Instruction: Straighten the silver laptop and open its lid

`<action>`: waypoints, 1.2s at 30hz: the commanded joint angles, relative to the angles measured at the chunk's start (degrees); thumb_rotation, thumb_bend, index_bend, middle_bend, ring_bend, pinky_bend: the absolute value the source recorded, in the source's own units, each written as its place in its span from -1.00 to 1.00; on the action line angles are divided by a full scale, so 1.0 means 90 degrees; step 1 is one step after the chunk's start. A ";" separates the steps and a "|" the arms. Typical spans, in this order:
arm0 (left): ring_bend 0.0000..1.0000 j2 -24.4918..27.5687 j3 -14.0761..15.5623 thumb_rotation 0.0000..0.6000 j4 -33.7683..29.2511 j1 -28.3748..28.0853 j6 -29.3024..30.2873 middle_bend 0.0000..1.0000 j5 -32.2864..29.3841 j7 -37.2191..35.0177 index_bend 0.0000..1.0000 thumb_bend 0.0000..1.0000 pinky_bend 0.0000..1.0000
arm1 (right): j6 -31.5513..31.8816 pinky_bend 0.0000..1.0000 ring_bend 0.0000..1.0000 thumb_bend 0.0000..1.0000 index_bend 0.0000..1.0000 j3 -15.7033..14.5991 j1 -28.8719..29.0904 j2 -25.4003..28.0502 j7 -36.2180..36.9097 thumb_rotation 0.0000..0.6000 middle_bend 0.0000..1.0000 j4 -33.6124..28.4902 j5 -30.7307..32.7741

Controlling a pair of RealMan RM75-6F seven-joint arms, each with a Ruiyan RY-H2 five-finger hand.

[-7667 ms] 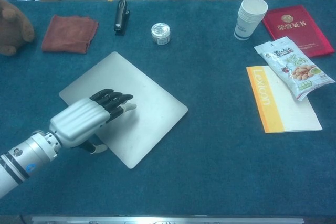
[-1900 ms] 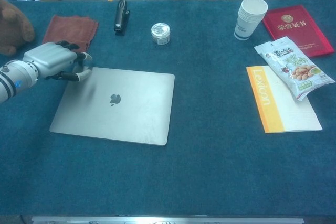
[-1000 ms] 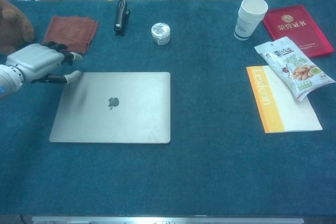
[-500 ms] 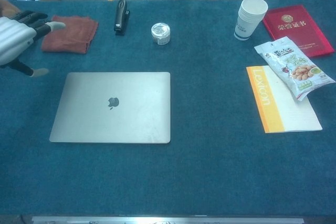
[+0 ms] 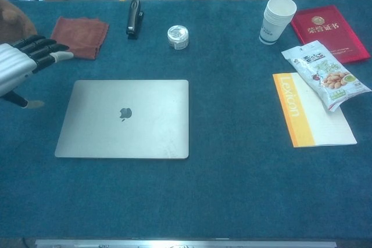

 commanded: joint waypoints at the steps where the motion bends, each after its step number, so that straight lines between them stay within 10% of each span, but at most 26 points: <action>1: -1.00 -0.0232 0.0062 1.00 0.0306 0.0062 0.0051 -0.91 0.0186 -0.0152 -1.00 -0.79 -1.00 | 0.0008 -0.88 -1.00 -0.47 -1.00 -0.0003 -0.0005 0.0006 -0.0034 1.00 -0.96 -0.0028 0.0007; 36: -1.00 -0.1328 0.0131 1.00 0.2078 0.0054 0.0113 -0.91 0.0732 -0.0867 -1.00 -0.79 -1.00 | 0.0060 -0.88 -1.00 -0.47 -1.00 -0.0025 -0.0058 0.0058 -0.0284 1.00 -0.96 -0.0236 0.0056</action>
